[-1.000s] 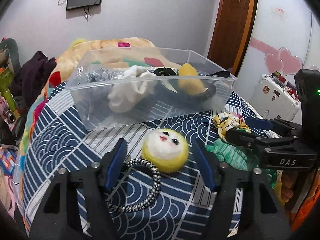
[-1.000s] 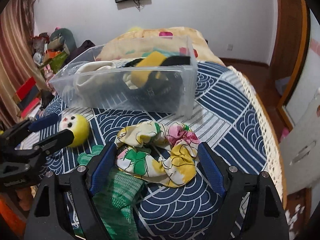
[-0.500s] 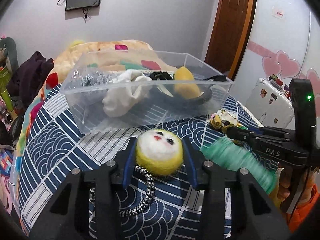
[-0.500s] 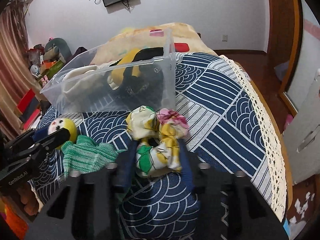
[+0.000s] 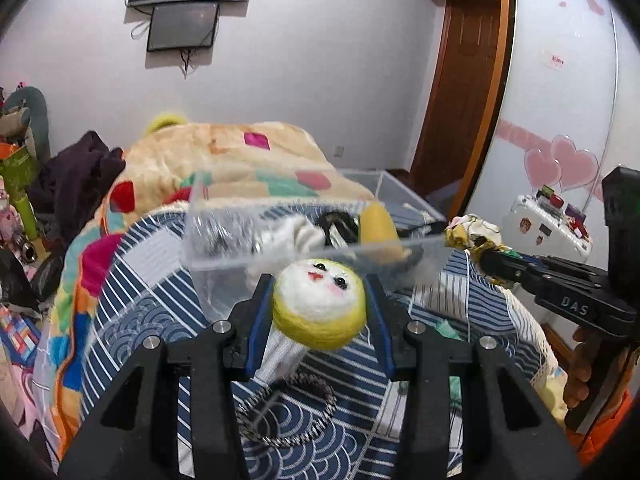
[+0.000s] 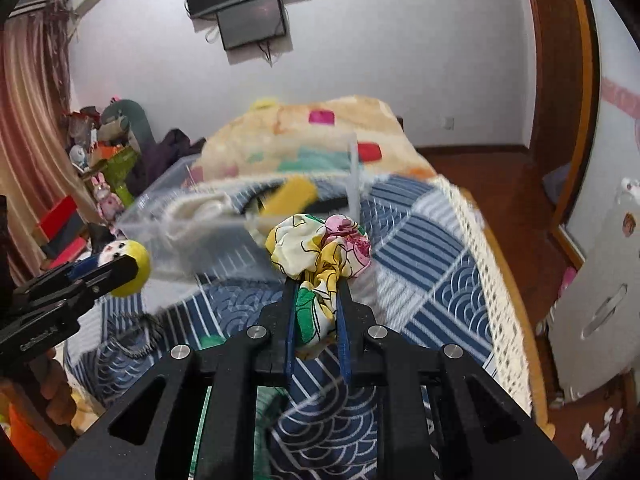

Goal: Organize soft objects
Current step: 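Place the face-ball toy in with the left while the right drops the floral cloth in, then grasp the beaded bracelet with the left gripper while the right grasps the green knit glove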

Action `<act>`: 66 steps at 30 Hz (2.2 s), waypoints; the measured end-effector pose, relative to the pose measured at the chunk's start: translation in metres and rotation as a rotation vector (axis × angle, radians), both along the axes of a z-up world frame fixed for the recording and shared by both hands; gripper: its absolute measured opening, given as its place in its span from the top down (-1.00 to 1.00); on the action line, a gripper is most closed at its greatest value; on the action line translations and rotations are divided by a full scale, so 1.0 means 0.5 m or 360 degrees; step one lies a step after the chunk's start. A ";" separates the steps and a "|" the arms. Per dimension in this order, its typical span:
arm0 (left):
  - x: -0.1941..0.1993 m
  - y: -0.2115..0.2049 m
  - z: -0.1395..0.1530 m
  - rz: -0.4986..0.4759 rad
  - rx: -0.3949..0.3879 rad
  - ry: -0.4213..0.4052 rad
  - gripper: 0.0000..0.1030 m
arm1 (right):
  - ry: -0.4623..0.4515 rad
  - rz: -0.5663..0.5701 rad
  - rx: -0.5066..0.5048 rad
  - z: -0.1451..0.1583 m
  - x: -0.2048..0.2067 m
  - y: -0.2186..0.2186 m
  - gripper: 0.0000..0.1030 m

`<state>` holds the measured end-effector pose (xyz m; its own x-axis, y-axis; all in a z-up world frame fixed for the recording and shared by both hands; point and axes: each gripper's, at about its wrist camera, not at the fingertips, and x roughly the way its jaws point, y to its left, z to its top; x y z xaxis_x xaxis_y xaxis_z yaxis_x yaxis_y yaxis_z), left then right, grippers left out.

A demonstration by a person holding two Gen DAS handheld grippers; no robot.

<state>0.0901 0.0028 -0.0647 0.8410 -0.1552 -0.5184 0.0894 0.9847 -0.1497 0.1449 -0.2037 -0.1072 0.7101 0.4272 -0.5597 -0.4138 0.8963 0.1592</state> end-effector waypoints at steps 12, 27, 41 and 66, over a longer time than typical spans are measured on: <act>0.066 -0.001 0.053 -0.0006 -0.0021 -0.0065 0.15 | -0.0199 0.0063 0.0017 0.087 0.052 0.077 0.71; 0.195 -0.025 -0.020 0.0022 0.0055 0.0143 0.15 | -0.0009 0.0182 -0.0153 0.030 0.169 0.164 0.71; 0.214 -0.034 -0.037 -0.0006 0.0100 0.0217 0.06 | 0.0147 0.0214 -0.0190 -0.006 0.191 0.140 0.42; 0.022 0.017 0.074 0.0024 0.0130 -0.0063 -0.83 | -0.0307 0.0075 -0.0148 0.111 0.047 0.083 -0.69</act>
<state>0.1008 0.0114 -0.0277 0.8630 -0.1008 -0.4951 0.0785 0.9947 -0.0657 0.1685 -0.1625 -0.0515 0.7882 0.4154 -0.4541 -0.4706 0.8823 -0.0096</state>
